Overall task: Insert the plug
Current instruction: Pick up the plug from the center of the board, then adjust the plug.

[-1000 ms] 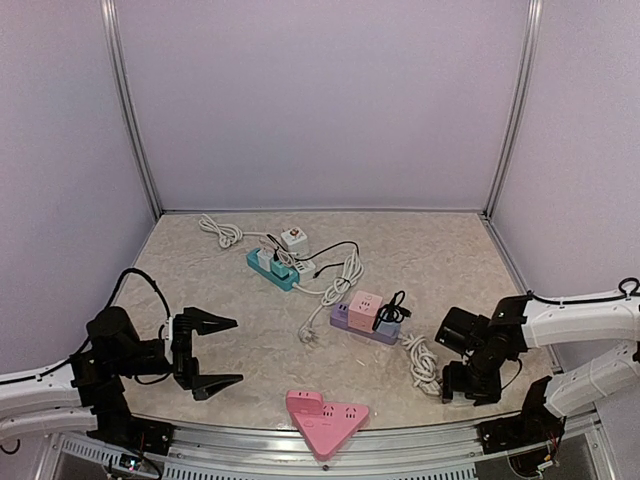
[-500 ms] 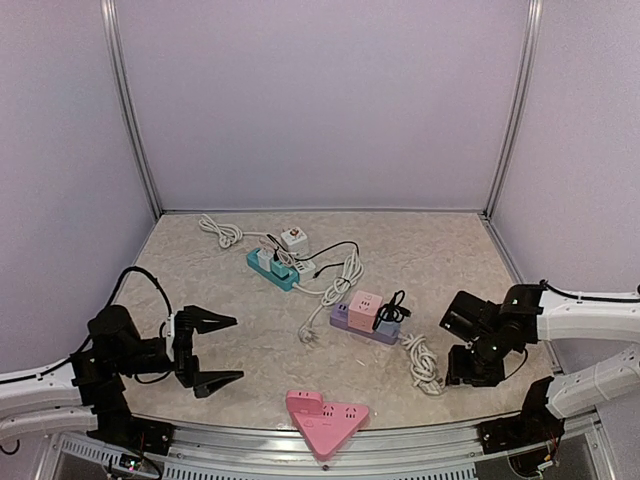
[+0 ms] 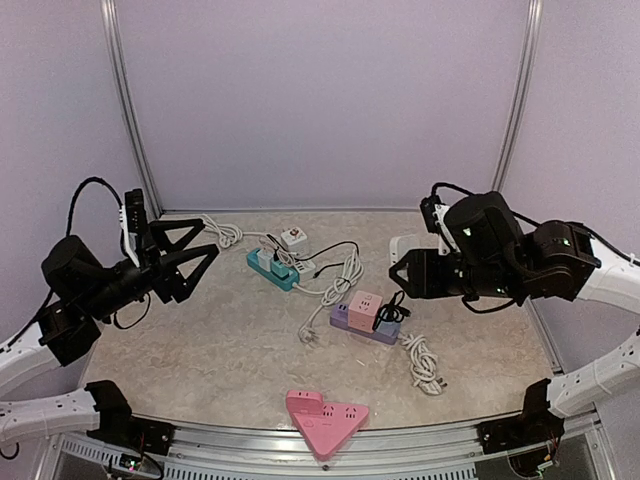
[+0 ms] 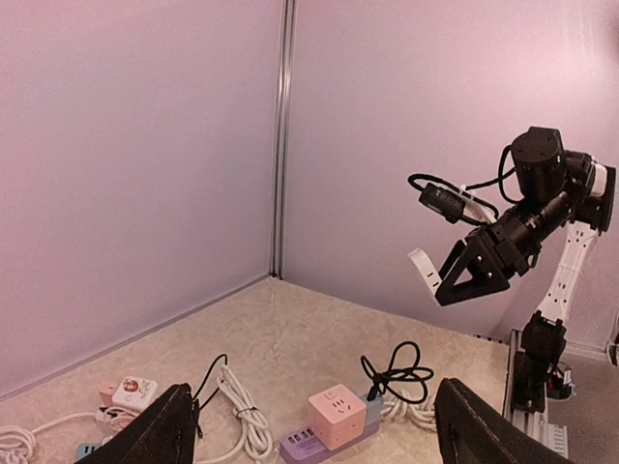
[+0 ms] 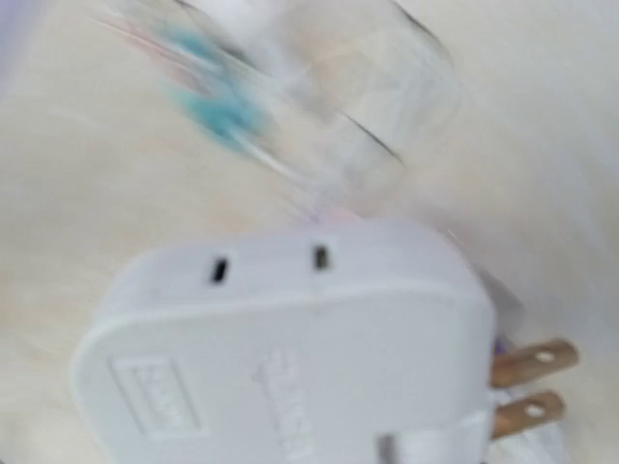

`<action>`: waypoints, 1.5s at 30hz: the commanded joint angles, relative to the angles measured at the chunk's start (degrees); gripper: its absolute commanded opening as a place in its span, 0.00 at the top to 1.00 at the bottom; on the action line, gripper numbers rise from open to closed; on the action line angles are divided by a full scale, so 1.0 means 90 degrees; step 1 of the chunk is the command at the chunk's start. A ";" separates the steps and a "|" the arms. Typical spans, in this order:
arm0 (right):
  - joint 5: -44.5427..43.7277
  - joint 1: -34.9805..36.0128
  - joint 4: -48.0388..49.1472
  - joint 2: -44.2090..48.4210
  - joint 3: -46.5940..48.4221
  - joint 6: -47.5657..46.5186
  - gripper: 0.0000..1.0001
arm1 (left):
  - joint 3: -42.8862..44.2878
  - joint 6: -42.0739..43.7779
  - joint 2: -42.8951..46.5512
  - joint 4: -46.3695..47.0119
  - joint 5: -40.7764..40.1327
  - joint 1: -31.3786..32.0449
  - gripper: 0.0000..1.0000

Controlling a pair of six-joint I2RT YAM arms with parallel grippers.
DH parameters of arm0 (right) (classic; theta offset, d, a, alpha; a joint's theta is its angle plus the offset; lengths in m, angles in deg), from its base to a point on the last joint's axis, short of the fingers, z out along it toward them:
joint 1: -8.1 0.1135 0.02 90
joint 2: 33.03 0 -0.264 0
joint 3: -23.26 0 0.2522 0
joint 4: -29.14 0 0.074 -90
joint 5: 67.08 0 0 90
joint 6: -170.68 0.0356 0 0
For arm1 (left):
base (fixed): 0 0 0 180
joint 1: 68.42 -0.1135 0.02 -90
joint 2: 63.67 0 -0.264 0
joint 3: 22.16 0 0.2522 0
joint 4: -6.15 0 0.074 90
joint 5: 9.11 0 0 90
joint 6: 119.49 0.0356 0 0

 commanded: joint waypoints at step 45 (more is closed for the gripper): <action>0.2373 0.1360 0.1131 -0.2615 0.2927 -0.3897 0.18 | 0.2181 0.3073 -0.0808 -0.4564 0.1672 0.0460 1.00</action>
